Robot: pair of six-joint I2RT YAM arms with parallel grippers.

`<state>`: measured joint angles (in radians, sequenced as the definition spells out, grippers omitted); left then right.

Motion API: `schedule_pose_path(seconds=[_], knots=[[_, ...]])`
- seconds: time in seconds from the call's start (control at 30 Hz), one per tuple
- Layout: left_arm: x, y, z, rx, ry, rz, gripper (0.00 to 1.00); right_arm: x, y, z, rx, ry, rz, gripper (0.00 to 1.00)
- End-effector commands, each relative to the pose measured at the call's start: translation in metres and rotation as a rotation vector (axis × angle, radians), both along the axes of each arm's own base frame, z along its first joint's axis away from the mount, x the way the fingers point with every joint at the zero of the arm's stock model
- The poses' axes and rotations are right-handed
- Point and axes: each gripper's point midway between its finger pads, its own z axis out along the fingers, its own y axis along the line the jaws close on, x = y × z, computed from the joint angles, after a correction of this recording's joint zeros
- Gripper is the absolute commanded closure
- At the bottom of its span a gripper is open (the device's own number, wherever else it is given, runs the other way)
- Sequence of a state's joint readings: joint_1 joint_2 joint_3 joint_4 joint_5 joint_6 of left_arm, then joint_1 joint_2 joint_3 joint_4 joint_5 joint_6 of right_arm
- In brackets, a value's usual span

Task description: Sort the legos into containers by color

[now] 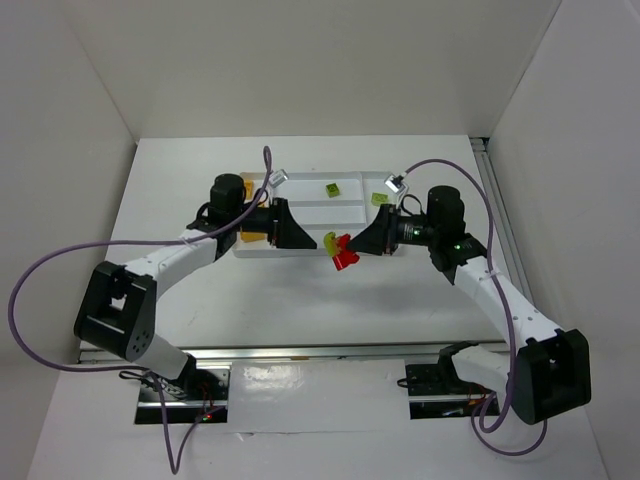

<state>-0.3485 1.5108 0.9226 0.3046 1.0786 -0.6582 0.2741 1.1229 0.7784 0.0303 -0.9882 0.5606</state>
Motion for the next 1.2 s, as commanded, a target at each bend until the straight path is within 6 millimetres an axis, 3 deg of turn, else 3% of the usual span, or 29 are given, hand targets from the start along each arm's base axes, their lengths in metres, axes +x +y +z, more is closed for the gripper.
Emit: schedule_pose_path(seconds=[0.0,0.2,0.43,0.63,0.67,0.83,0.9,0.93,0.97,1.03,1.17], knots=[[-0.019,-0.009,0.035,-0.118,-0.142,-0.152,0.02,-0.011,0.002,0.024,0.045,-0.089,0.079,0.8],[-0.048,-0.031,0.044,-0.128,-0.189,-0.322,0.03,-0.014,0.003,0.023,0.052,-0.082,0.106,0.8],[-0.043,-0.04,0.038,-0.118,-0.194,-0.319,0.08,-0.016,0.008,0.025,0.054,-0.091,0.124,0.8],[-0.038,-0.042,0.041,-0.125,-0.207,-0.308,0.2,-0.019,0.012,0.021,0.049,-0.083,0.144,0.8],[-0.038,-0.042,0.041,-0.125,-0.198,-0.308,0.28,-0.019,0.012,0.021,0.049,-0.083,0.144,0.8],[-0.039,-0.046,0.042,-0.131,-0.195,-0.315,0.48,-0.016,0.016,0.013,0.018,-0.08,0.13,0.8],[-0.036,-0.047,0.039,-0.121,-0.192,-0.294,0.55,-0.013,0.014,0.002,-0.016,-0.051,0.105,0.8],[-0.036,-0.046,0.037,-0.117,-0.191,-0.295,0.75,-0.008,0.013,-0.003,-0.035,-0.047,0.076,0.8],[-0.035,-0.046,0.038,-0.103,-0.187,-0.284,0.87,-0.005,0.009,-0.009,-0.057,-0.033,0.052,0.8],[-0.032,-0.046,0.033,-0.079,-0.173,-0.263,1.0,0.007,-0.002,-0.01,-0.085,-0.04,-0.018,0.81],[-0.043,-0.042,0.021,-0.07,-0.119,-0.279,1.0,0.019,-0.019,-0.007,-0.119,-0.064,-0.114,0.81]])
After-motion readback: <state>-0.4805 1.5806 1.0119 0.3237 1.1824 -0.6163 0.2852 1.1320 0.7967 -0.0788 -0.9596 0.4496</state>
